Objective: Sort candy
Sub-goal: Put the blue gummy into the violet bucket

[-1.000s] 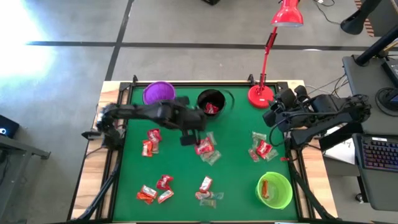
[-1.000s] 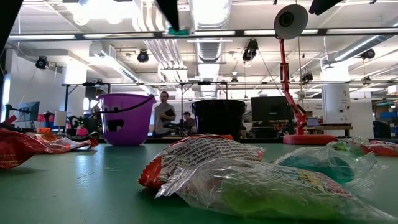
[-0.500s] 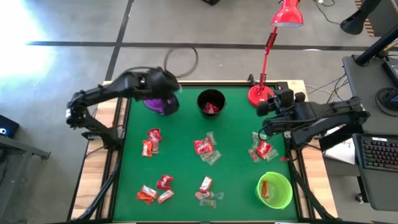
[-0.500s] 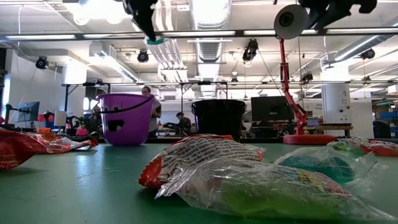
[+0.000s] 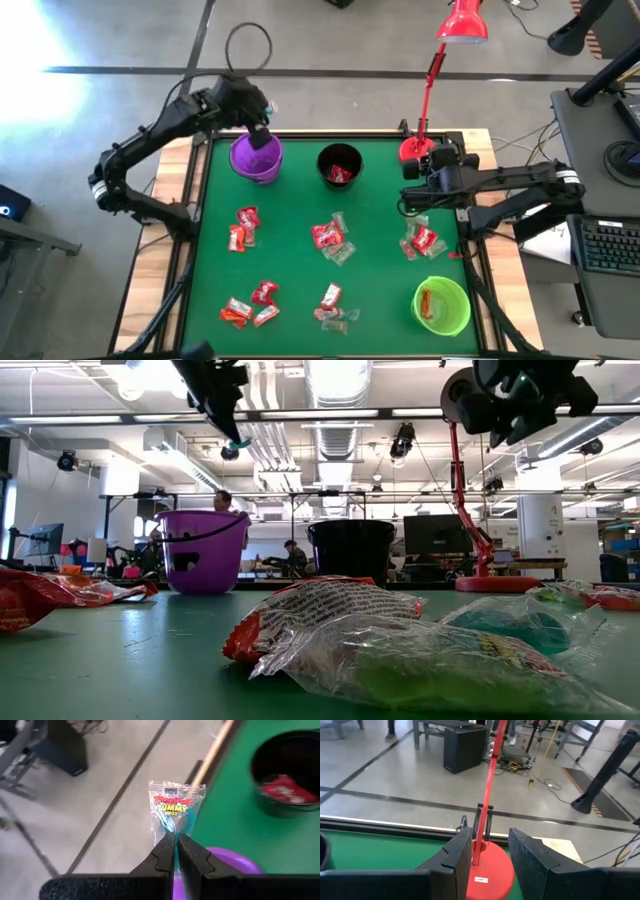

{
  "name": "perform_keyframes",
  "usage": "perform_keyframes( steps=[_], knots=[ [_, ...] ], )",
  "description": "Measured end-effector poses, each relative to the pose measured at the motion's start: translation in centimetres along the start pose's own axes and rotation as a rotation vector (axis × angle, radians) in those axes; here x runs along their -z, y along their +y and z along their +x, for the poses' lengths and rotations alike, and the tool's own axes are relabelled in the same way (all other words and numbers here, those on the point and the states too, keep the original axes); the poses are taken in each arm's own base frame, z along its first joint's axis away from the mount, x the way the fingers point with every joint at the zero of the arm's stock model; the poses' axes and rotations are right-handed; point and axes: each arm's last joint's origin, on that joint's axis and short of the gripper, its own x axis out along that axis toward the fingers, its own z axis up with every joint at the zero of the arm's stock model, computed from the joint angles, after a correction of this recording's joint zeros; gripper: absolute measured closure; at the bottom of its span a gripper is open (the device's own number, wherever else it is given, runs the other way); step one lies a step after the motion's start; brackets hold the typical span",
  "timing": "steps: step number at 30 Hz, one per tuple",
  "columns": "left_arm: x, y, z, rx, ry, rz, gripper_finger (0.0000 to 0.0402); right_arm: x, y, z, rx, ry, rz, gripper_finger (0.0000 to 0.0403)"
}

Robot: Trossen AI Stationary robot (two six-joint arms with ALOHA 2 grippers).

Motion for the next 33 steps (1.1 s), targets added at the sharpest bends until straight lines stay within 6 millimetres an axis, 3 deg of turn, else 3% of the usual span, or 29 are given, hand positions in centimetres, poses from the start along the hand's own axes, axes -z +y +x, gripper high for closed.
perform_keyframes(
  steps=[7,13,23,33],
  knots=[
    [1.4,4.9,0.8,-0.086,-0.007,-0.132,0.0401,-0.6,0.5,0.9,0.052,0.007,-0.089,0.028],
    [1.7,7.2,1.1,-0.055,-0.099,-0.188,0.0401,-0.9,0.3,2.1,0.114,0.027,-0.087,0.028],
    [2.2,8.2,1.2,-0.089,-0.094,-0.189,0.0401,-1.4,-0.3,3.8,0.204,0.064,-0.031,0.028],
    [3.3,8.6,1.2,-0.079,-0.018,-0.207,0.0401,-1.5,-0.2,4.1,0.205,0.065,-0.006,0.028]
  ],
)
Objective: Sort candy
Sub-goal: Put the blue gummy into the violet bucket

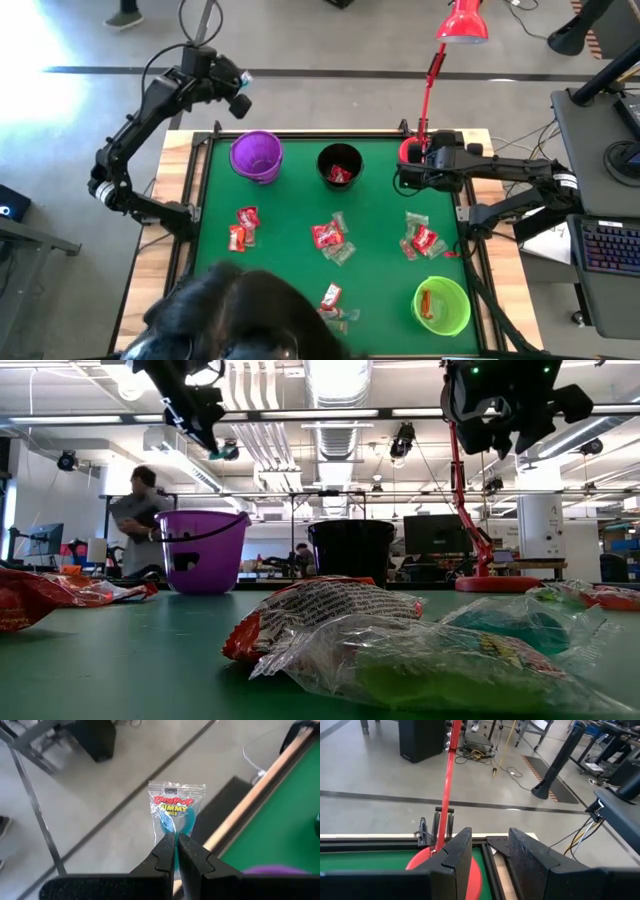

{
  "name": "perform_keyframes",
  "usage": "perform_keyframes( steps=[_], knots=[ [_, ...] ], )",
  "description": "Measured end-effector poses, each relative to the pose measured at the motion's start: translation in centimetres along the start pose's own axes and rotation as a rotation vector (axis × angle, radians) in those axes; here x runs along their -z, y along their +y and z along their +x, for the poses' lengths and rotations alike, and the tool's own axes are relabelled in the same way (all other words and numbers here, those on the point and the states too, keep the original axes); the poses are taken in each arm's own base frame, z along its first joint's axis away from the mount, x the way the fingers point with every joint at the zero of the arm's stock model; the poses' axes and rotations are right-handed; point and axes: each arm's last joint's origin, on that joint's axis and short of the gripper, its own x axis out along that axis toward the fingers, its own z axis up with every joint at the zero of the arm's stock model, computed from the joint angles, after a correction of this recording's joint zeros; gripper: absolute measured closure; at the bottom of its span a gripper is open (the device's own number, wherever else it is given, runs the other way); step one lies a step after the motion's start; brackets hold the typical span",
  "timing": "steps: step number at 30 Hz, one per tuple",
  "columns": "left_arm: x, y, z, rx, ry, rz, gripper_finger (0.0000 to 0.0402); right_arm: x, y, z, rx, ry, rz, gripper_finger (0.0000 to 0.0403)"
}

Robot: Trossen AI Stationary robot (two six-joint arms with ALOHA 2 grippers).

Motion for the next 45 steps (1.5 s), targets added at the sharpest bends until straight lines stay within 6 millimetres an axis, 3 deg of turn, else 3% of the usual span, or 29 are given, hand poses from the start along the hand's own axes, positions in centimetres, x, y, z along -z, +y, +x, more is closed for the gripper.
perform_keyframes(
  steps=[13,20,27,33,38,45],
  knots=[
    [1.3,-0.4,-0.1,0.173,0.09,-0.011,0.0402,-0.2,0.1,0.6,0.018,0.007,0.022,0.028],
    [2.6,-1.3,-0.5,0.329,0.194,-0.03,0.0401,-0.3,0.1,0.6,0.021,0.0,-0.094,0.028],
    [3.6,-2.1,-0.8,0.525,0.264,0.008,0.0401,-0.5,0.1,0.6,0.022,-0.001,-0.059,0.028],
    [3.9,-2.3,0.3,0.55,0.319,0.001,0.0401,-2.2,0.1,-0.1,-0.006,-0.007,-0.007,0.028],
    [4.4,-3.0,1.2,0.591,0.388,0.005,0.0401,-4.2,-0.1,-0.9,-0.035,-0.019,-0.091,0.028],
    [7.0,-4.9,3.5,0.645,0.477,0.014,0.0402,-6.1,-0.4,-1.7,-0.066,-0.027,-0.031,0.028]
  ],
)
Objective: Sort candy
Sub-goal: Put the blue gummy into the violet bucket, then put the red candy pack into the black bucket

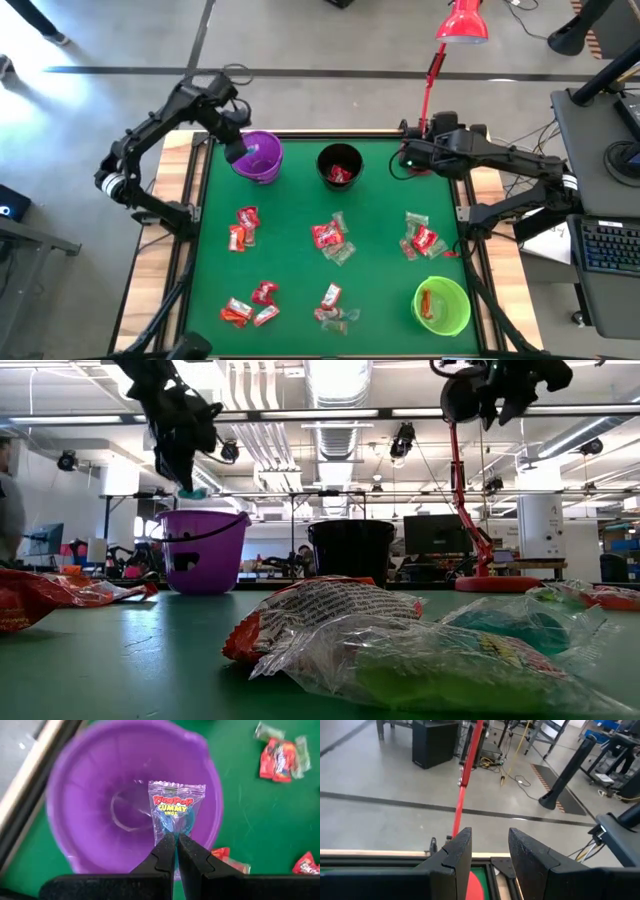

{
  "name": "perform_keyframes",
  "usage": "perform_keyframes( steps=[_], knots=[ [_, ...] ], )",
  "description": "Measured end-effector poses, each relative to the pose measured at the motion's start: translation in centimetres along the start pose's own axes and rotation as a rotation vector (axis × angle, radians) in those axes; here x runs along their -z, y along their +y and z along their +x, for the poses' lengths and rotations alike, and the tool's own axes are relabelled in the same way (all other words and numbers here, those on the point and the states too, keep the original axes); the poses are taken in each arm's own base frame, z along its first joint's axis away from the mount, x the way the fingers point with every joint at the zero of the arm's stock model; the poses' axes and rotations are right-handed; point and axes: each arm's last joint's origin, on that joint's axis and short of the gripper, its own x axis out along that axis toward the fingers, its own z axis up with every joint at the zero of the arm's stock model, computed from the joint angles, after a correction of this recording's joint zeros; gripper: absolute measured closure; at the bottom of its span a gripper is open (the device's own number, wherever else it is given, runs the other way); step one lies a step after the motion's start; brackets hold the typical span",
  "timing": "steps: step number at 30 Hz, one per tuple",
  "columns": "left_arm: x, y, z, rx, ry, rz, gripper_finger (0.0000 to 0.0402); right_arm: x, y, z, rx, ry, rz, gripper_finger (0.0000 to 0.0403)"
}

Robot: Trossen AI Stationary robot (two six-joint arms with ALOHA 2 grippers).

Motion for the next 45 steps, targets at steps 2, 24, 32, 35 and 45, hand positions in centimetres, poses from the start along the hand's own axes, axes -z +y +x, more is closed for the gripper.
perform_keyframes(
  steps=[2,24,32,35,45],
  knots=[
    [0.2,0.1,0.8,0.003,0.003,0.004,0.0402,-0.5,-0.1,-0.2,-0.009,-0.003,0.007,0.028],
    [-0.4,0.1,0.7,-0.023,-0.047,-0.058,0.0313,-2.2,-0.4,-1.0,-0.125,0.119,-0.044,0.028],
    [-2.8,-2.5,-3.2,-0.037,-0.138,0.021,0.0317,-2.5,1.5,-1.5,-0.456,0.274,-0.197,0.028],
    [-3.4,-3.6,-4.4,-0.032,-0.16,0.042,0.0319,-2.4,2.3,-1.7,-0.587,0.329,-0.235,0.028],
    [-3.4,-5.5,-5.9,-0.025,-0.174,0.079,0.032,-1.4,5.6,-1.4,-0.814,0.395,-0.483,0.028]
  ],
)
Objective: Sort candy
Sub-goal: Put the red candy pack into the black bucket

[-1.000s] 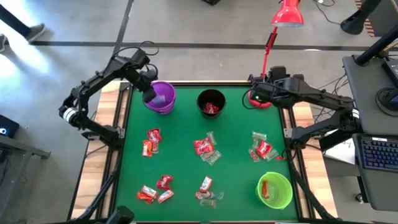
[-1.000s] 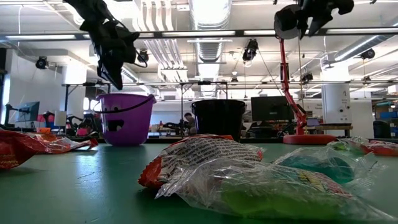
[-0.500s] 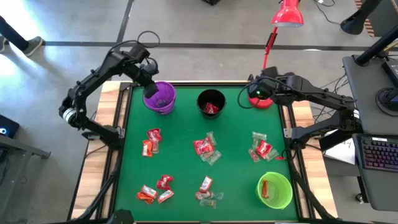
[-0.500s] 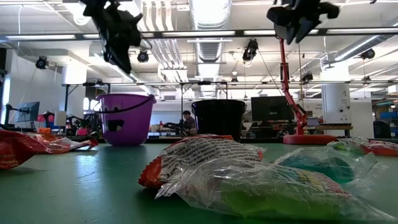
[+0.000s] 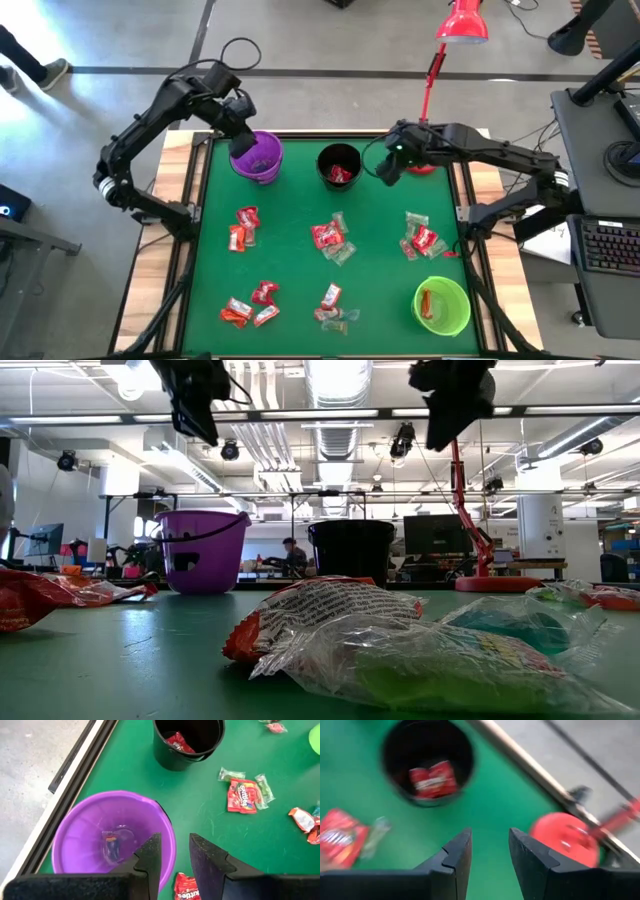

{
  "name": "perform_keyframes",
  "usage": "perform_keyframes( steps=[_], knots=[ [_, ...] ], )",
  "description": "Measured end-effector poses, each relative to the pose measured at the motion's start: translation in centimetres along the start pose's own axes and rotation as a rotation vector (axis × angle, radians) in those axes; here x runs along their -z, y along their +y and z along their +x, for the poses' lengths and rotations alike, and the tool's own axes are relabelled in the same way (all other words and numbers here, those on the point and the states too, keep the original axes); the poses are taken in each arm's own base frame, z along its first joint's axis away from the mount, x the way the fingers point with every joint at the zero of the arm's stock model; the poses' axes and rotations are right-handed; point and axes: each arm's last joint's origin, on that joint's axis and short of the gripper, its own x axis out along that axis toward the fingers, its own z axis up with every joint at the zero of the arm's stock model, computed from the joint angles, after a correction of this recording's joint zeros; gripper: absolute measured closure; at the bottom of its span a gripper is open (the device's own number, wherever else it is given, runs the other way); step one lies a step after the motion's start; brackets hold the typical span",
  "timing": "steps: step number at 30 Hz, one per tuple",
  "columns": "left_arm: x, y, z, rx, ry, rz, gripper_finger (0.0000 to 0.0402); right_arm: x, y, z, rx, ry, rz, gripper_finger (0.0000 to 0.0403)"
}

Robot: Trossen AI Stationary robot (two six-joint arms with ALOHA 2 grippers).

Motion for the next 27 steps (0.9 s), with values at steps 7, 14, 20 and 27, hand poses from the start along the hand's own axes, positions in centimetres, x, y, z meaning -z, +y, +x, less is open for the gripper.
perform_keyframes(
  steps=[7,14,20,27],
  knots=[
    [0.1,-0.1,-0.1,-0.005,-0.008,0.014,0.032,-1.7,3.0,3.7,-0.319,0.029,-0.194,0.028],
    [0.4,-0.6,-0.2,0.011,0.021,-0.044,0.032,-1.6,6.9,5.4,-0.416,0.098,-0.282,0.028],
    [1.0,-1.6,-0.7,0.025,0.027,-0.037,0.032,-1.2,10.1,5.1,-0.483,0.048,-0.397,0.028],
    [1.3,-2.0,-1.3,0.022,0.009,0.001,0.032,-0.6,12.2,7.5,-0.488,0.079,-0.482,0.028]
  ],
)
